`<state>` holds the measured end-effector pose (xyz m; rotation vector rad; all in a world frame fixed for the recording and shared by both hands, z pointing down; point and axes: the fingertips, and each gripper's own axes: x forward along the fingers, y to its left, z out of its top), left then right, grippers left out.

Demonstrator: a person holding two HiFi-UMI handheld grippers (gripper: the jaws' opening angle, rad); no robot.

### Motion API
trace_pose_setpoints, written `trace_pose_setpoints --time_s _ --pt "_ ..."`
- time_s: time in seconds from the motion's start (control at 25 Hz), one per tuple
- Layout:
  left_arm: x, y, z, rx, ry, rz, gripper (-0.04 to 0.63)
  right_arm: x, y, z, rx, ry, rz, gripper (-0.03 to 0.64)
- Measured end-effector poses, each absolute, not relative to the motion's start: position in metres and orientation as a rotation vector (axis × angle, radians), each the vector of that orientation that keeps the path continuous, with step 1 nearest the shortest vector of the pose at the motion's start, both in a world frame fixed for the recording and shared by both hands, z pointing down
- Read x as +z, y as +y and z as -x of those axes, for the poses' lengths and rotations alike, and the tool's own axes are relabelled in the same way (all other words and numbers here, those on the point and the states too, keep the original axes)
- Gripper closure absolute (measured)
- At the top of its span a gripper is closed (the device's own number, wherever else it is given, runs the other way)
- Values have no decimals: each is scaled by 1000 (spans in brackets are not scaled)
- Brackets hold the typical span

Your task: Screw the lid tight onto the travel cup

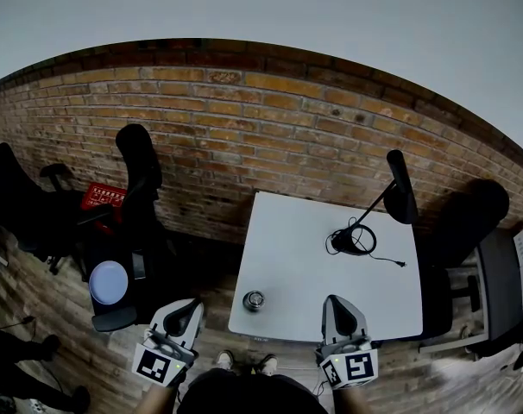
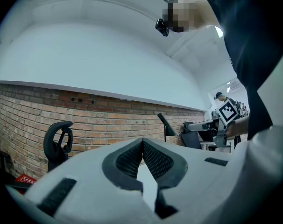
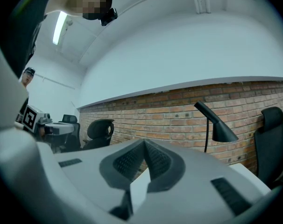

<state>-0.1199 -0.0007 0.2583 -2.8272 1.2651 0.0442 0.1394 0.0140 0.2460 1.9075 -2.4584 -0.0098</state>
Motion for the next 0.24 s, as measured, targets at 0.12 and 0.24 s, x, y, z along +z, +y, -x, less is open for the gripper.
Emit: trace_pose_setpoints --time_s 0.12,0.24 --pt "259 1 121 46 1268 2830 572 248 17 -139 -5 -2455 -1906 604" --pt "260 2 121 52 1267 2834 572 249 20 -138 3 -2452 -1911 604"
